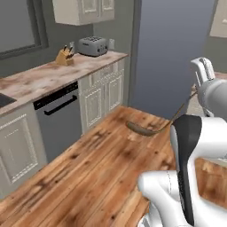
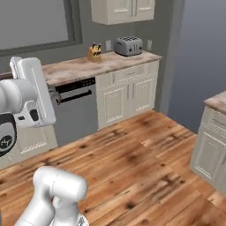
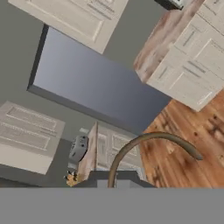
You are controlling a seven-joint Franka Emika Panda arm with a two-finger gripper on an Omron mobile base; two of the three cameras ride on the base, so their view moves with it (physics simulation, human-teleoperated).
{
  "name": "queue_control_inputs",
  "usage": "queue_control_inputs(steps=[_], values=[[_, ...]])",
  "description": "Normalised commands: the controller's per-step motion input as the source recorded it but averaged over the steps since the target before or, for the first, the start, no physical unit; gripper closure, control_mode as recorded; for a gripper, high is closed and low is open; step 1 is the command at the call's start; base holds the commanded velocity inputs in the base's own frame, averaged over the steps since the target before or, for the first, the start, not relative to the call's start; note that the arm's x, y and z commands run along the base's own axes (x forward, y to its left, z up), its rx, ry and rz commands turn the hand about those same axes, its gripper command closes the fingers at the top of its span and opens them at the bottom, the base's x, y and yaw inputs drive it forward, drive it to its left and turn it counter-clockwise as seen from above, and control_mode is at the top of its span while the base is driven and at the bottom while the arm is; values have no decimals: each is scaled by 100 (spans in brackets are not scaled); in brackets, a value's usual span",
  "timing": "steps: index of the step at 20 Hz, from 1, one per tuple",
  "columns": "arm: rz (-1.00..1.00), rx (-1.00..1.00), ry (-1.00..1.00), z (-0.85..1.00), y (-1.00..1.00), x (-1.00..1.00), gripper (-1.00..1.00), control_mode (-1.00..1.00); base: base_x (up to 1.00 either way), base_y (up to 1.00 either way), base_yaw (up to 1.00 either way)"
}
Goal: Open the cabinet and move the ladle to the pot. Then close the cabinet.
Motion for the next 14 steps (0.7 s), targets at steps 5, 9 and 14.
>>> queue_control_inputs(steps=[5,9,14], values=[[0,0,0,0,0,0,100,100,39,0,96],[0,0,0,0,0,0,100,100,47,0,97],[0,0,0,0,0,0,100,100,47,0,97]])
